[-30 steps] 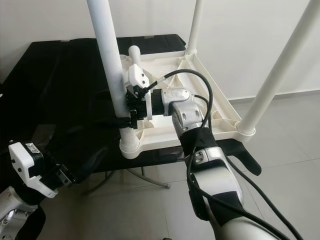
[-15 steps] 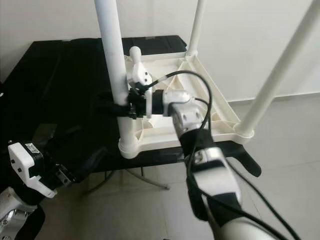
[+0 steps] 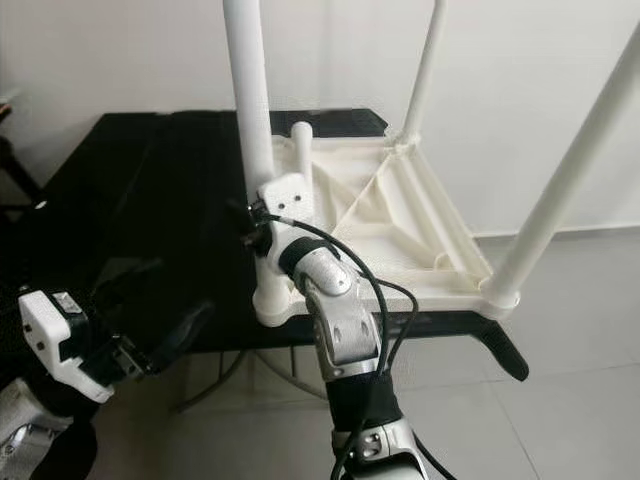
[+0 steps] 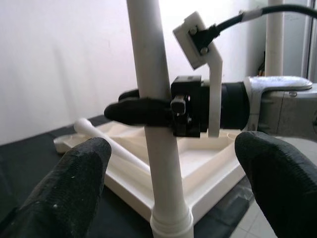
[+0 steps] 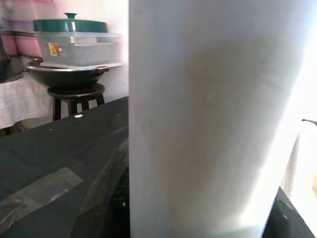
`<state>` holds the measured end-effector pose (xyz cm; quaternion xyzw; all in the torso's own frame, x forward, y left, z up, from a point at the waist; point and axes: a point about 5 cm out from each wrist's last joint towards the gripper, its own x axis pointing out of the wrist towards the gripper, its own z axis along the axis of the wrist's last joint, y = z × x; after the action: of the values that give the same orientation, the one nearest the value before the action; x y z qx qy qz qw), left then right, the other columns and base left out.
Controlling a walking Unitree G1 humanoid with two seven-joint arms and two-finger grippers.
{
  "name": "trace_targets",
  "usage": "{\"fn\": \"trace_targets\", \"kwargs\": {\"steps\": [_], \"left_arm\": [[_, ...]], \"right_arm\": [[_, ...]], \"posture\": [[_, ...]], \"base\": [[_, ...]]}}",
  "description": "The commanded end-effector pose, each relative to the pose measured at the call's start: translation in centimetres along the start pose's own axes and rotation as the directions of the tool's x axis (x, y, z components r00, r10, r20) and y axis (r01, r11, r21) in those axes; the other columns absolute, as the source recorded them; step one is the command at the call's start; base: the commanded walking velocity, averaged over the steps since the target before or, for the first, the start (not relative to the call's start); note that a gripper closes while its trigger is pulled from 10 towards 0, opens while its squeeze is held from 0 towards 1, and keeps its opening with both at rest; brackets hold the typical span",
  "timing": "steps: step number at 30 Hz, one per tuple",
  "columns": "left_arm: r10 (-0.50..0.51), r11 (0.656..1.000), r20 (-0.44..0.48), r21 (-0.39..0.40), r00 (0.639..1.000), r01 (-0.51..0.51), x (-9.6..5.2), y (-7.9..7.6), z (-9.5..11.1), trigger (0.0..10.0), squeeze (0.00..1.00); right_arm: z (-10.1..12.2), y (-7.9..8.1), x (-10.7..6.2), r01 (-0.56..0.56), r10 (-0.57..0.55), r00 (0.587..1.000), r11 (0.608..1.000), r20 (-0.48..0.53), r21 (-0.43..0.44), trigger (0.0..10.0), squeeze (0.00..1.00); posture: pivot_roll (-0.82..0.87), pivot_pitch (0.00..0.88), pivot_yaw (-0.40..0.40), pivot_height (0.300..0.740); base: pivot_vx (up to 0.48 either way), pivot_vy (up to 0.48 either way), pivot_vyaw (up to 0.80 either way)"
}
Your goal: Building children table
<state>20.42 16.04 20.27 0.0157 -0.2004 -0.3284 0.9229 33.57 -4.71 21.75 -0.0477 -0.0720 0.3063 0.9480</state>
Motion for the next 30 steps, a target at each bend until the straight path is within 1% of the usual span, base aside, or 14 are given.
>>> {"fn": "trace_targets", "kwargs": {"steps": [1,2,5,7,10,11,17,21,22,23,24,25,27,30], "left_arm": [[0.0,1.0,-0.002,-0.01,1.0,0.0,0.0,-0.1,-0.4,10.0,0.0],[-0.001,1.0,-0.001,-0.012,1.0,0.001,0.1,-0.2,-0.4,10.0,0.0],[-0.003,1.0,0.001,-0.013,1.0,0.003,0.2,-0.3,-0.5,10.0,0.0],[-0.005,1.0,0.003,-0.013,1.0,0.005,0.3,-0.3,-0.5,10.0,0.0],[-0.005,1.0,0.003,-0.012,1.0,0.005,0.3,-0.3,-0.4,10.0,0.0],[-0.005,1.0,0.004,-0.011,1.0,0.005,0.3,-0.3,-0.4,10.0,0.0],[-0.002,1.0,-0.002,-0.002,1.0,0.002,0.1,-0.3,0.0,10.0,0.0],[0.004,1.0,-0.01,0.004,1.0,-0.004,-0.2,-0.4,0.3,10.0,0.0],[0.004,1.0,-0.01,0.004,1.0,-0.004,-0.2,-0.4,0.3,10.0,0.0],[0.008,1.0,-0.013,0.005,1.0,-0.008,-0.4,-0.5,0.4,10.0,0.0],[0.008,1.0,-0.013,0.005,1.0,-0.008,-0.4,-0.5,0.4,10.0,0.0],[0.01,1.0,-0.017,0.003,1.0,-0.01,-0.5,-0.6,0.4,10.0,0.0],[0.012,1.0,-0.022,0.0,1.0,-0.012,-0.7,-0.8,0.5,10.0,0.0],[0.013,1.0,-0.024,-0.001,1.0,-0.013,-0.7,-0.9,0.5,10.0,0.0]], "right_arm": [[-2.3,0.9,0.5,-0.029,0.026,0.992,0.999,-0.12,-0.024,3.3,0.0],[-2.0,0.8,0.8,-0.044,0.041,0.992,0.999,-0.121,-0.02,10.0,0.0],[-1.4,0.7,1.4,-0.127,0.125,0.988,0.992,-0.094,-0.015,10.0,0.0],[0.5,0.1,2.4,-0.263,0.262,0.965,0.964,-0.02,-0.034,10.0,0.0],[1.4,-0.3,2.6,-0.307,0.309,0.951,0.95,0.023,-0.048,10.0,0.0],[2.0,-0.6,2.8,-0.368,0.372,0.928,0.926,0.034,-0.087,10.0,1.0],[3.3,-1.9,3.4,-0.516,0.523,0.852,0.843,0.005,-0.153,10.0,1.0],[4.1,-2.5,3.2,-0.637,0.644,0.764,0.748,-0.027,-0.186,10.0,1.0],[4.1,-2.5,3.2,-0.637,0.644,0.764,0.748,-0.027,-0.186,10.0,1.0],[4.3,-2.6,3.0,-0.686,0.694,0.719,0.704,-0.027,-0.184,10.0,1.0],[4.3,-2.6,3.0,-0.686,0.694,0.719,0.704,-0.027,-0.184,10.0,1.0],[4.2,-2.7,2.8,-0.738,0.744,0.667,0.65,-0.051,-0.18,10.0,0.0],[4.3,-2.7,2.6,-0.812,0.812,0.578,0.563,-0.083,-0.15,10.0,0.0],[4.4,-2.7,2.6,-0.83,0.828,0.553,0.538,-0.095,-0.144,10.0,0.0]], "posture": [[-0.02,0.091,-0.029,0.74],[-0.02,0.089,-0.028,0.74],[-0.02,0.089,-0.029,0.74],[-0.01,0.092,-0.032,0.74],[-0.01,0.092,-0.032,0.74],[0.0,0.094,-0.034,0.74],[0.06,0.117,-0.032,0.74],[0.09,0.132,-0.035,0.74],[0.09,0.132,-0.035,0.74],[0.09,0.138,-0.034,0.74],[0.09,0.138,-0.034,0.74],[0.1,0.143,-0.034,0.74],[0.11,0.151,-0.039,0.74],[0.11,0.154,-0.04,0.74]], "base": [[0.0,0.0,0.0],[0.0,0.0,0.0],[0.0,0.0,0.0],[0.0,0.0,0.0],[0.0,0.0,0.0],[0.0,0.0,0.0],[0.0,0.0,0.0],[0.0,0.0,0.0],[0.0,0.0,0.0],[0.0,0.0,0.0],[0.0,0.0,0.0],[0.0,0.0,0.0],[0.0,0.0,0.0],[0.0,0.0,0.0]]}}
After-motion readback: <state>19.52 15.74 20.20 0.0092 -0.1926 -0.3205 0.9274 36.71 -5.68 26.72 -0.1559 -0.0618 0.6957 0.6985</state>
